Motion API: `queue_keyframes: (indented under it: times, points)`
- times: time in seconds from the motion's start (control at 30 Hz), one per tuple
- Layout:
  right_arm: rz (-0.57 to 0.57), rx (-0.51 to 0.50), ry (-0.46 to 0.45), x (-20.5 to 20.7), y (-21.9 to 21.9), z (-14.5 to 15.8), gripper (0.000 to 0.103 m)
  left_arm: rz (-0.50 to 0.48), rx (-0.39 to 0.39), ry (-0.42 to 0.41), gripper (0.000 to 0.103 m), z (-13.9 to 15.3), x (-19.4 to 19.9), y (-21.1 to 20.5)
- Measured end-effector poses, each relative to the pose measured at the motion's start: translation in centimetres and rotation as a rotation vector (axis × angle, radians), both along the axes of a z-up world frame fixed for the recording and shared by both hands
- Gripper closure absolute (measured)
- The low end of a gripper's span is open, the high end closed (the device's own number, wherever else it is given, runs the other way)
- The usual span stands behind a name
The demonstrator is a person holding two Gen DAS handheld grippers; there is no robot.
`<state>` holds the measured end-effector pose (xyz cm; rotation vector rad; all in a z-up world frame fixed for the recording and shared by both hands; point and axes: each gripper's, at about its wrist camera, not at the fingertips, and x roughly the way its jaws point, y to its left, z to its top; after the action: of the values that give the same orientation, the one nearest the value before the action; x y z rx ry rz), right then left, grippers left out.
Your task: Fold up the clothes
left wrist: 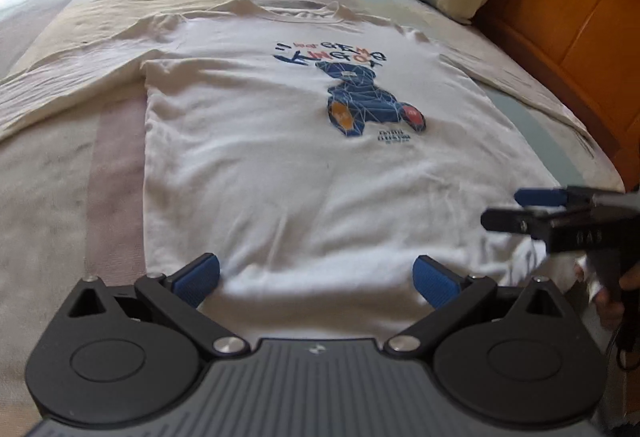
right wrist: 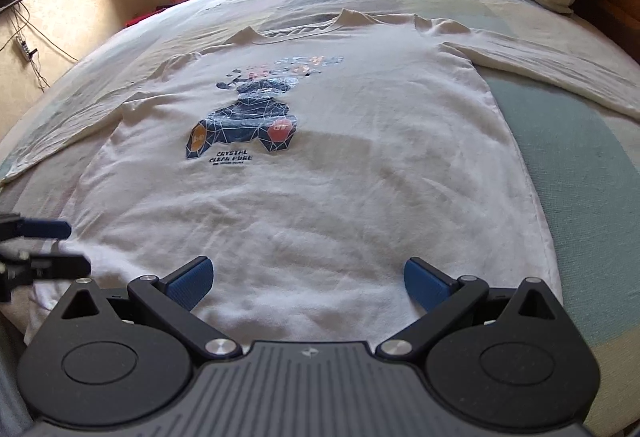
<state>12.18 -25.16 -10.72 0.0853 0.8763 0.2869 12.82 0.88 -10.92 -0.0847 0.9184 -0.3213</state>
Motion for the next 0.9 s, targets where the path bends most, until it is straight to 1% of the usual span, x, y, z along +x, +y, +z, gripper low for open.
queue_keyframes:
  times: [0.07, 0.23, 0.3, 0.37, 0.53, 0.6, 0.73, 0.9]
  points:
    - [0.002, -0.031, -0.002, 0.0, 0.4, -0.1, 0.000, -0.015, 0.003, -0.016, 0.001, 0.0, -0.5, 0.2]
    - [0.004, -0.106, -0.004, 0.0, 1.5, -0.2, 0.000, -0.013, -0.025, -0.038, 0.001, 0.5, -0.7, 0.8]
    - [-0.007, -0.106, 0.004, 0.2, 1.5, -0.1, 0.000, -0.015, -0.050, -0.060, 0.001, 1.0, -0.8, 1.3]
    - [-0.019, -0.097, 0.016, 0.4, 1.4, -0.1, 0.000, -0.013, -0.093, -0.098, 0.001, 1.8, -1.0, 2.1]
    - [-0.039, -0.104, 0.040, 0.8, 1.7, 0.0, 0.000, 0.043, -0.173, -0.160, 0.001, 3.3, -1.0, 5.6]
    - [-0.051, -0.105, 0.038, 0.8, 1.7, 0.0, 0.000, 0.081, -0.191, -0.178, 0.001, 3.6, -0.9, 7.5]
    - [-0.054, -0.112, 0.034, 0.7, 1.9, 0.0, 0.000, 0.191, -0.230, -0.207, 0.001, 3.4, -0.8, 12.6]
    - [-0.048, -0.112, 0.027, 0.6, 1.8, -0.1, 0.000, 0.395, -0.282, -0.263, 0.001, 2.4, -1.1, 20.5]
